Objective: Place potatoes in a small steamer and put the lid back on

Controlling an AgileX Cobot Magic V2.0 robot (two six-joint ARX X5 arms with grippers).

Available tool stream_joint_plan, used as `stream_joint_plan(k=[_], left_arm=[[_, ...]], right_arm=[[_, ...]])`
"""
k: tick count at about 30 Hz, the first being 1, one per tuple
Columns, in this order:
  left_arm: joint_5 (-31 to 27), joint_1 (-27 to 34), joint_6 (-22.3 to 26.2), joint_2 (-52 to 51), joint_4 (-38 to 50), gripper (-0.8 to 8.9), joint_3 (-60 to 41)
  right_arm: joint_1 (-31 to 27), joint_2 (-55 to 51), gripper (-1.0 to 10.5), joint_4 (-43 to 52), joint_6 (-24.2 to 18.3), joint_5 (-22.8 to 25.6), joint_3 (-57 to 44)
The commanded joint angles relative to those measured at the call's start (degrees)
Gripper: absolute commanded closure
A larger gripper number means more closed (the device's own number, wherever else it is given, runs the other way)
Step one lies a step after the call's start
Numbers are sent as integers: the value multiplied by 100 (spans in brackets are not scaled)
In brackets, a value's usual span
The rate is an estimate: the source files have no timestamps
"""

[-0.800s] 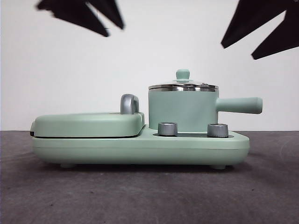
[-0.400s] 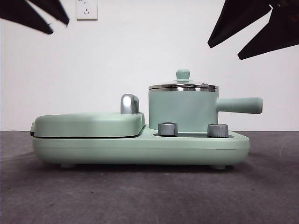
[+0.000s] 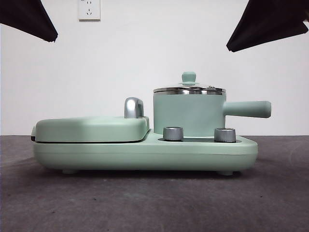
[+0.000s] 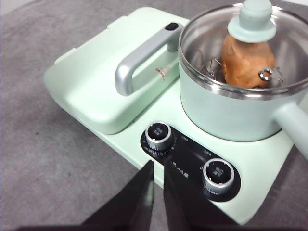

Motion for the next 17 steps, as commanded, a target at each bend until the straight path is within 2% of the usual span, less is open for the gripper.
stream_joint_plan(k=[1, 7, 9, 10, 14, 17], left_arm=[[-24, -26, -28, 24, 57, 794, 33], [-26, -48, 105, -48, 24, 794, 33], [-57, -20, 527, -181, 70, 794, 33], [-57, 48, 557, -317, 96, 794, 2], [-63, 750, 509, -1261, 1045, 794, -715], [-66, 1541, 369, -2212, 1635, 794, -1587]], right_arm=[[31, 13, 922, 149, 52, -4, 105], [31, 13, 922, 157, 55, -4, 105], [31, 13, 922, 157, 55, -7, 105], [31, 13, 922, 157, 52, -7, 105], [31, 13, 922, 155, 52, -7, 105], [31, 13, 922, 155, 52, -4, 105]])
